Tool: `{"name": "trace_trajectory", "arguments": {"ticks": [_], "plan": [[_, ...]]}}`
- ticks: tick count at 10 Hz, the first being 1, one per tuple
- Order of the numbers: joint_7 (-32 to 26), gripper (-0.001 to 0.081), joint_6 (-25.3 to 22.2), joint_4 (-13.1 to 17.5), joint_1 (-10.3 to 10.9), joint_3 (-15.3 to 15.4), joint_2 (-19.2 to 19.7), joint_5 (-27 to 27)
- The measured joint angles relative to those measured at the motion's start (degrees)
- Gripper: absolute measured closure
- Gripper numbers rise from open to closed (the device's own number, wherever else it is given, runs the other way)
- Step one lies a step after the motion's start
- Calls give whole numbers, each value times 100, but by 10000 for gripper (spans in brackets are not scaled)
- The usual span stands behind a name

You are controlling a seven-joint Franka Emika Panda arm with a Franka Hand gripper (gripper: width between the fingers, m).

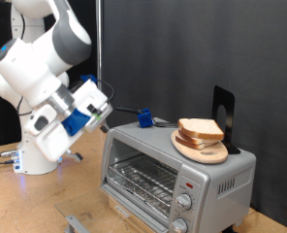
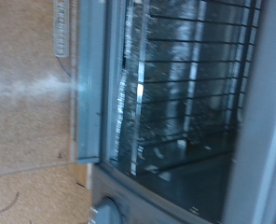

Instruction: Make a piece of toast with the oven

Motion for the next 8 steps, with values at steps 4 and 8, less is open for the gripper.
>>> {"name": "trace_trajectory", "arguments": {"ticks": [4, 8], "plan": [[-52, 6, -257, -10, 70, 50, -93, 528], [-343, 6, -1636, 267, 327, 75, -321, 1696]]}}
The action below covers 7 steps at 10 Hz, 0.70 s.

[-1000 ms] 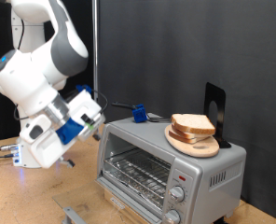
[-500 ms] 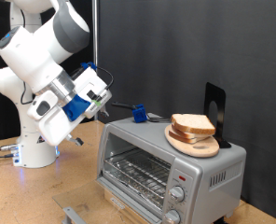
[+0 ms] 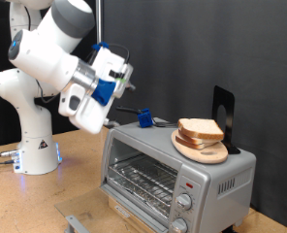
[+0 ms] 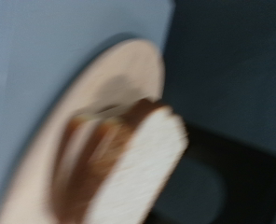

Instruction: Make a piece of toast with the oven

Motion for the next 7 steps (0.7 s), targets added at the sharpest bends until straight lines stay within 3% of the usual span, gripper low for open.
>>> {"name": "trace_trajectory", "arguments": {"ticks": [2, 3, 5, 7], "plan": [[104, 6, -362, 123, 101, 146, -154, -115], [186, 6, -347, 176, 137, 291, -258, -429], [324, 6, -137, 256, 167, 723, -521, -1520], [273, 6, 279, 265, 204, 1150, -775, -2182]]}}
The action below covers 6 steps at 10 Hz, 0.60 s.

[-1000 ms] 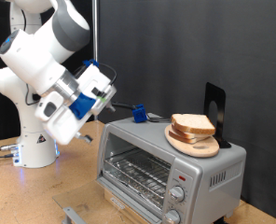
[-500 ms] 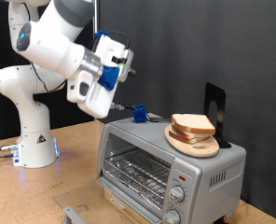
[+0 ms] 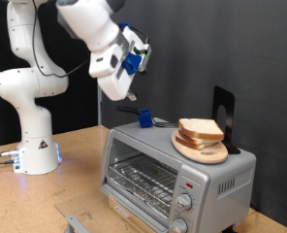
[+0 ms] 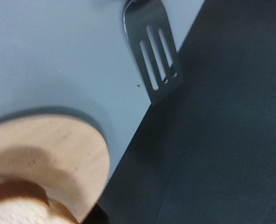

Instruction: Make a piece of toast with the oven

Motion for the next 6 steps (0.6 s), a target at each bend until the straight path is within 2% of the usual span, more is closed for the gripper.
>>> {"name": "trace_trajectory", "arguments": {"ticks": [2, 3, 4, 6], "plan": [[-454, 6, 346, -44, 74, 231, -276, -192], [-366, 6, 235, -46, 60, 224, -255, -189], [-636, 6, 76, -17, 59, 236, -255, -449], [-1188, 6, -225, 25, 95, 361, -511, -1270]]}}
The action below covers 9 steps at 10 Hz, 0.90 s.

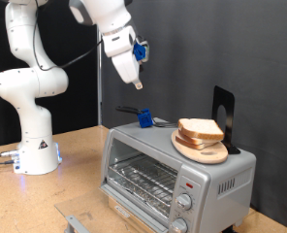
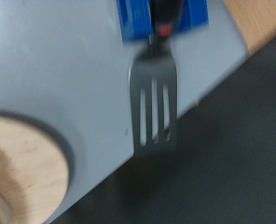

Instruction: Make a piece of toast with the oven

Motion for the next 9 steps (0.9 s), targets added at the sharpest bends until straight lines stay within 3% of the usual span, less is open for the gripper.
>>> {"name": "trace_trajectory", "arguments": {"ticks": [1, 3, 5, 7, 9], "plan": [[-183, 6, 0, -48, 8, 86, -239, -249], [-361, 6, 84, -266, 34, 166, -793, -262], [31, 6, -69, -446, 59, 237, -1177, 11], [167, 6, -79, -464, 55, 267, -1164, 30], [82, 6, 374, -663, 53, 390, -1161, -157]]}}
